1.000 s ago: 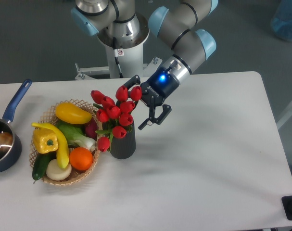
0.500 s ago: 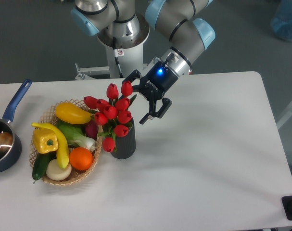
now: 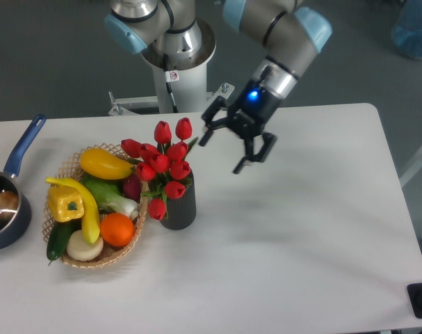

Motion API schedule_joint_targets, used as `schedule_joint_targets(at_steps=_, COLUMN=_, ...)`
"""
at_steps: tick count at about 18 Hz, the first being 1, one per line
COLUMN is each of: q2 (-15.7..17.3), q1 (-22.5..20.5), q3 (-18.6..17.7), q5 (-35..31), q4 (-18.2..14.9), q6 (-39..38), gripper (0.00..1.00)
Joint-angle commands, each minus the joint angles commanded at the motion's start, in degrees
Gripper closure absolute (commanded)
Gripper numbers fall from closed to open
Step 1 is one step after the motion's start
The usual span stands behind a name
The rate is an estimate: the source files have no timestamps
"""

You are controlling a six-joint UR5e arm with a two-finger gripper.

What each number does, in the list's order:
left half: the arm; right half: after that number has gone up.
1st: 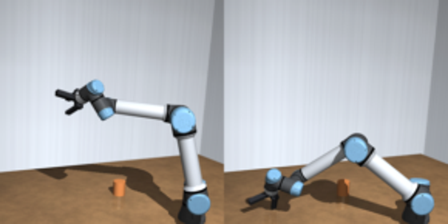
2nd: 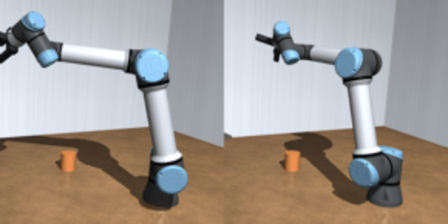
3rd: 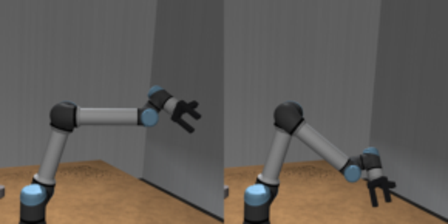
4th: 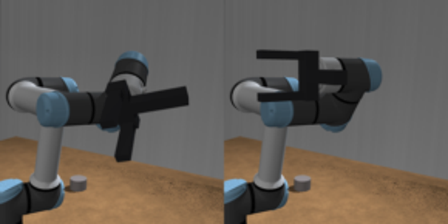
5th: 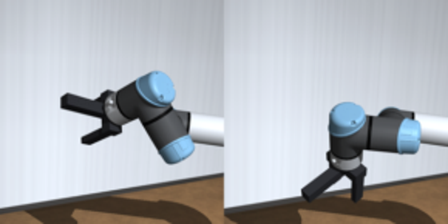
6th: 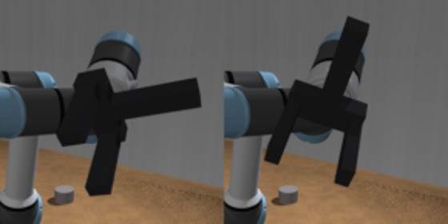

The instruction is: Insert the flowers into the vase

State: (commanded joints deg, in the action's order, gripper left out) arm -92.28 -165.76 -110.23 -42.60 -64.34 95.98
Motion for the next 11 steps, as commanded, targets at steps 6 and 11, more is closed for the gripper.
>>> schedule_joint_targets(at_steps=6, q2=-5.61, q1=0.26, q3=7.56, q5=-18.90, q4=0.26, q6=0.09, gripper=0.00)
schedule_joint_targets(at_steps=11, q2=-14.31, q1=2.81, q3=14.76, q5=-31.56, q4=0.79, q6=-0.17, gripper=0.00)
